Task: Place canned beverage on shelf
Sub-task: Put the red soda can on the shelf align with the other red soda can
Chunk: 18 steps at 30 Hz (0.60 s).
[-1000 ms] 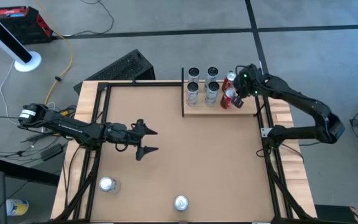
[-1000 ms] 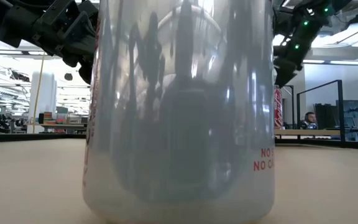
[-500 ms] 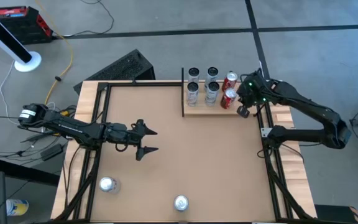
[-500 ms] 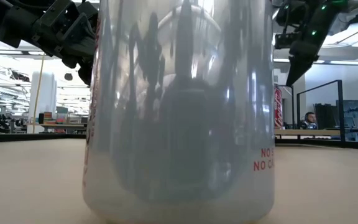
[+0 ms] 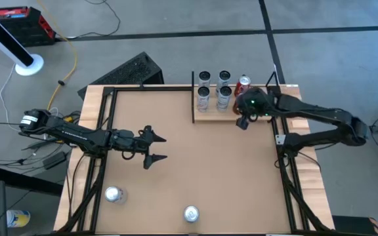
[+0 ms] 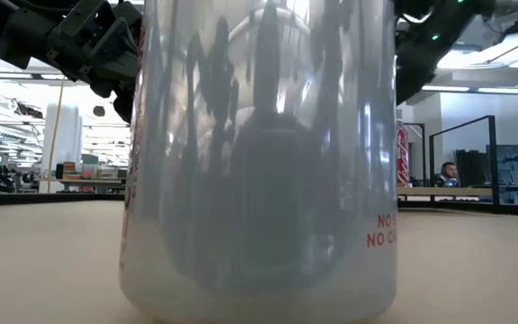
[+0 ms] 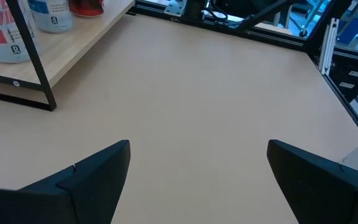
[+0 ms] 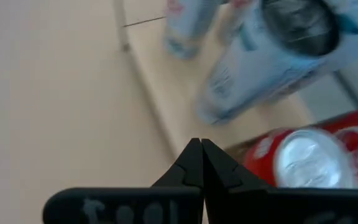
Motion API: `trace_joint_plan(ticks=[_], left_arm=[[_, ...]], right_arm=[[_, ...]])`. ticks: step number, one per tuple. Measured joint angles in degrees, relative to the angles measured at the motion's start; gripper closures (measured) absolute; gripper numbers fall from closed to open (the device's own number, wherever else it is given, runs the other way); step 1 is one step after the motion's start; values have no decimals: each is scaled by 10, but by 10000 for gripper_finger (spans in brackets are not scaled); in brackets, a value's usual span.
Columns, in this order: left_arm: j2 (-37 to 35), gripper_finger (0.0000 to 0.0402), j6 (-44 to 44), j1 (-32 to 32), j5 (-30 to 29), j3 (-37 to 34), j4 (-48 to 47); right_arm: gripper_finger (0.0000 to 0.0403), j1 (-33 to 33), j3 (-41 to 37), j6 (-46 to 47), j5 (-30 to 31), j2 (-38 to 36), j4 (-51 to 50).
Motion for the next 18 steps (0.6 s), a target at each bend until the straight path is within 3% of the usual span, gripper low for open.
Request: trace_joint_plan(ticks=[3,18], left_arm=[[0,38,0,0,0,0,0],[0,38,6,0,0,0,-1]], right_arm=[[386,2,0,-14,52,27,31],[386,-90,0,-30,72,73,84]])
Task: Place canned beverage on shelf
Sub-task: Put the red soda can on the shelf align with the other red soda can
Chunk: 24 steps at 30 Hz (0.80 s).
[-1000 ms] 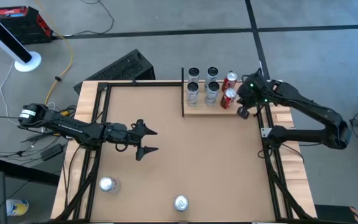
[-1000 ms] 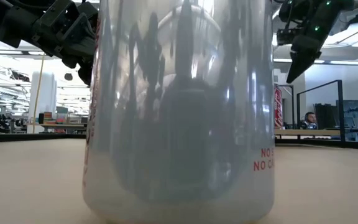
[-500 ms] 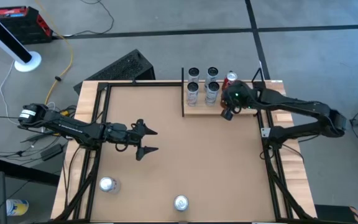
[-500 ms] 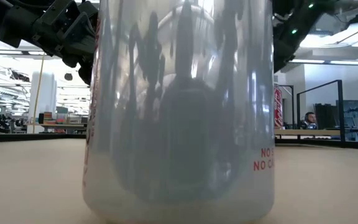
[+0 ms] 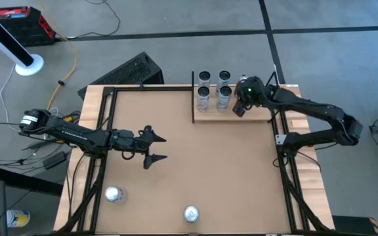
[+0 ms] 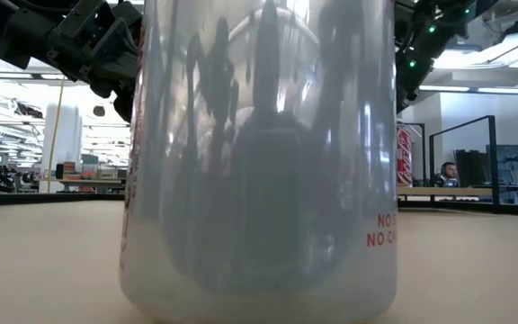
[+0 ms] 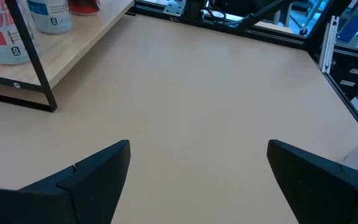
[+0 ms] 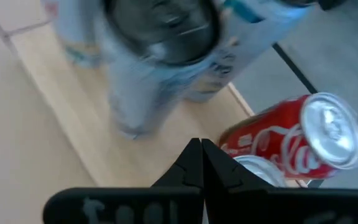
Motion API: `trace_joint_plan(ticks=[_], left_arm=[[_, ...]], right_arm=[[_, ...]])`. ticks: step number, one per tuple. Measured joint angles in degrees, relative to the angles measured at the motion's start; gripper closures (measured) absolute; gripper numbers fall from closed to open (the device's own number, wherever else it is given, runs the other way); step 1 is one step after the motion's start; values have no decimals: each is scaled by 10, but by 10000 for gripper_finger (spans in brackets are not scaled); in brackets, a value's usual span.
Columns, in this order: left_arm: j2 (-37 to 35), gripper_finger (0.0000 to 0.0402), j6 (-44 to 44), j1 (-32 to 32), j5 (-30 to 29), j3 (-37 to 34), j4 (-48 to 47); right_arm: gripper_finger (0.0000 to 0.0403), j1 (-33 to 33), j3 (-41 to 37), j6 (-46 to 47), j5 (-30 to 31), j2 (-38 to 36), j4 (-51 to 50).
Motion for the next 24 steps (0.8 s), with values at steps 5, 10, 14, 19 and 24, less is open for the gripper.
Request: trace_joint_plan(ticks=[5,10,14,19,24], left_arm=[[0,38,0,0,0,0,0],[0,38,0,0,0,0,0],[0,38,0,0,0,0,-1],[0,38,0,0,0,0,-1],[0,38,0,0,0,0,-1]], right_arm=[[386,-22,0,24,19,0,19],[386,-27,0,29,67,-3,22],[386,-23,1,7,41,-23,40],[386,-27,1,6,25,-19,44],[386,-44,1,6,25,-1,19]])
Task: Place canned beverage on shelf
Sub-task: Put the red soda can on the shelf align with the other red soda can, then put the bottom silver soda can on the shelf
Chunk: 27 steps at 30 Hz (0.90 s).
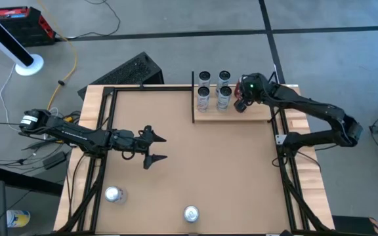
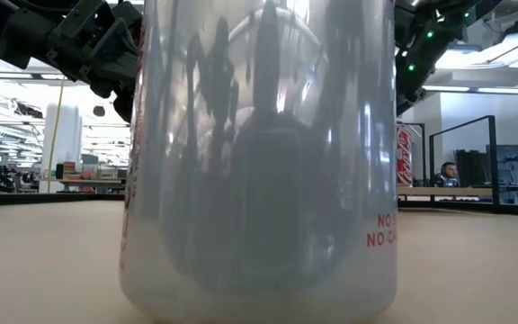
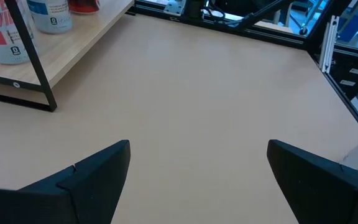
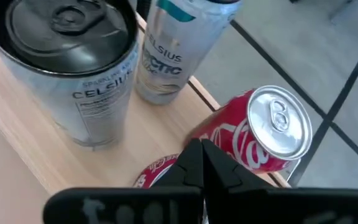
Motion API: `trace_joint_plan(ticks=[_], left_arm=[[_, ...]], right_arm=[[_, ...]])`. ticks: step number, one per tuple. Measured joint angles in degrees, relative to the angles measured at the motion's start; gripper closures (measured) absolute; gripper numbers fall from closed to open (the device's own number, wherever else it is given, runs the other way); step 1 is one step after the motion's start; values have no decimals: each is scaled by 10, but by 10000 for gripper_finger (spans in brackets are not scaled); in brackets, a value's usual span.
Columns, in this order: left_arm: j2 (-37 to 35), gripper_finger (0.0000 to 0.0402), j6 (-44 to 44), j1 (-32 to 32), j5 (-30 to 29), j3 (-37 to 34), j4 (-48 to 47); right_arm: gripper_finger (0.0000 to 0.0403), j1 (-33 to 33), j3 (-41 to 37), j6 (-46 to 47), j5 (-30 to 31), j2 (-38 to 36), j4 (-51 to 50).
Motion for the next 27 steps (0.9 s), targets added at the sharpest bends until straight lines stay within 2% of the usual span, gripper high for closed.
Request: trace_joint_plan(ticks=[6,12,15,22,27], left_arm=[[0,38,0,0,0,0,0],[0,38,0,0,0,0,0],[0,38,0,0,0,0,0],[0,38,-1,0,0,0,0],[0,38,-2,0,0,0,-1]], right_arm=[[386,-11,1,9,2,-5,-29],[386,-11,0,14,44,-23,-64],[386,-11,-1,20,45,-33,-69],[386,-9,-1,20,41,-96,-72],[386,-9,-1,56,16,-149,-173]])
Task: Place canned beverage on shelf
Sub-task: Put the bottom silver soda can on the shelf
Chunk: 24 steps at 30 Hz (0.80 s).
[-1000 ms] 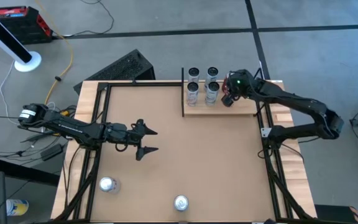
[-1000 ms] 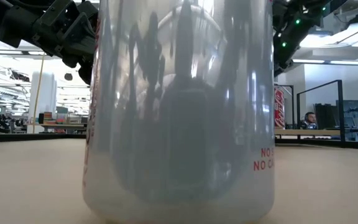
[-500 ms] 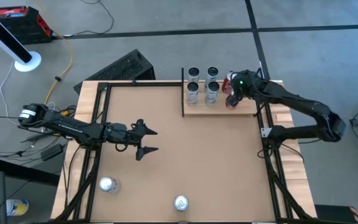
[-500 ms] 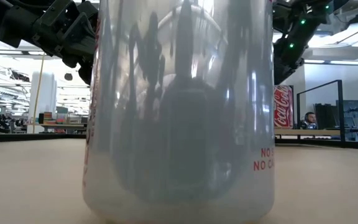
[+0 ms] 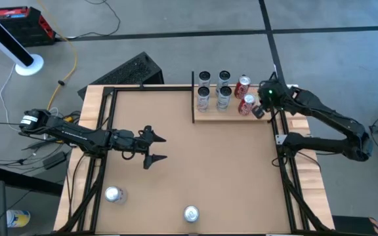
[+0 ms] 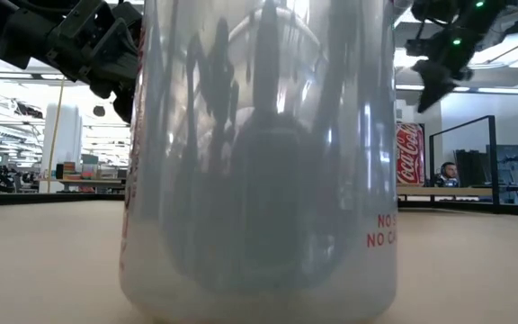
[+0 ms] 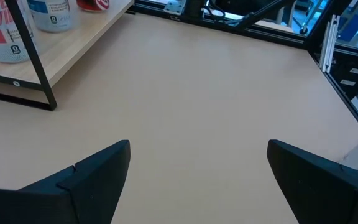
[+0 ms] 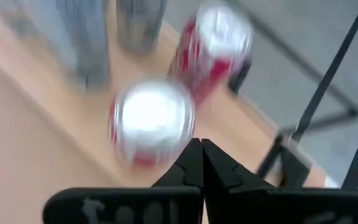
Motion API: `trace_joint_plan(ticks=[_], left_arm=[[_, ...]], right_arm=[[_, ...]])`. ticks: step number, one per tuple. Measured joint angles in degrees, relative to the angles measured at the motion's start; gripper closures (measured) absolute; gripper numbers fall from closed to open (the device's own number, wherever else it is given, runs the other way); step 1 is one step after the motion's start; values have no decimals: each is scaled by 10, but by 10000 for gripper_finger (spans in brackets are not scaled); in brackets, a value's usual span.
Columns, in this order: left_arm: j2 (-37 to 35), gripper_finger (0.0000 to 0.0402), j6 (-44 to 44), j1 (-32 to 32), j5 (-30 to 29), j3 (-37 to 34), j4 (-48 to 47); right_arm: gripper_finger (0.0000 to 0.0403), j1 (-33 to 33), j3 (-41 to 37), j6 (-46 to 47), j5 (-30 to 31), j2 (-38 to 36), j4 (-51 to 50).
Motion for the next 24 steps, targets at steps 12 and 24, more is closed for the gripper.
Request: trace_joint_plan(ticks=[12,24], left_arm=[[0,38,-7,0,0,0,3],[0,38,6,0,0,0,3]], right_arm=[[386,-3,-53,23,-71,-9,-41],[386,-49,-82,-16,-77,12,45]])
